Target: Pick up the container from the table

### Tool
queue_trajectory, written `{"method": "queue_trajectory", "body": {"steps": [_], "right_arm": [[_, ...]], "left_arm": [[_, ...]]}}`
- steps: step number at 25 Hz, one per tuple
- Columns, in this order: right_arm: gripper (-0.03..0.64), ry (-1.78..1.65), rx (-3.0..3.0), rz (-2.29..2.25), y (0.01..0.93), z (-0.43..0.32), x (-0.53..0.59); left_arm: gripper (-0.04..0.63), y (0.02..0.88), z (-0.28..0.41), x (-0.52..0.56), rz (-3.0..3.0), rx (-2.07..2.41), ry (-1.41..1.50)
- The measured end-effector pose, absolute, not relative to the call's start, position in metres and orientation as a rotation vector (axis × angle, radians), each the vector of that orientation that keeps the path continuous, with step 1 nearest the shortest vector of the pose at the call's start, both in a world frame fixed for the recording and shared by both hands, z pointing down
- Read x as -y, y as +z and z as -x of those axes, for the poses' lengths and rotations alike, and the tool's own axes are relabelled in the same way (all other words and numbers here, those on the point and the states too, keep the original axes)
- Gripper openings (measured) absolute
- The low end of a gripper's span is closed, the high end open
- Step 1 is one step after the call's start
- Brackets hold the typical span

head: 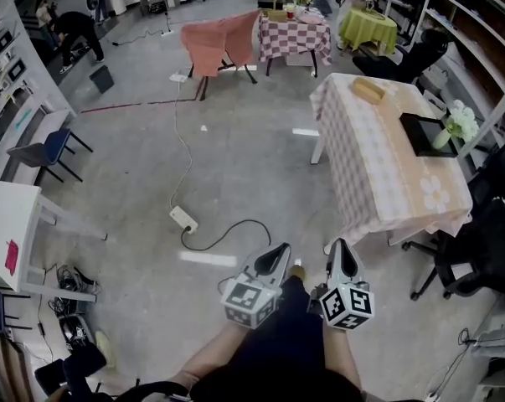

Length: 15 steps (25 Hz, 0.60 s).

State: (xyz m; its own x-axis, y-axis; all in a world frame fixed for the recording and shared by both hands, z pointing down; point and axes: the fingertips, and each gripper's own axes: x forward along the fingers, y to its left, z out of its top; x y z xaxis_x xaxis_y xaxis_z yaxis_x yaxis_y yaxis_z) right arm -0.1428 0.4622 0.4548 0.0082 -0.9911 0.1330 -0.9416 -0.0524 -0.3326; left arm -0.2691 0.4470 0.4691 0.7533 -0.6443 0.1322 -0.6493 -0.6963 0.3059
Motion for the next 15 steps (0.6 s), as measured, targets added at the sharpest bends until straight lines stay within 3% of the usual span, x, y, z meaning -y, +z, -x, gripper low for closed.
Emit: {"method": "queue_trajectory", "body": {"steps": [15], "right_arm": [[0.005,-0.590,-2.105,2.001,0.454,0.107,-0.376]], "left_arm": [[0.009,0.467,0.224,-0.372,-2.592,1.038,0.016]]}}
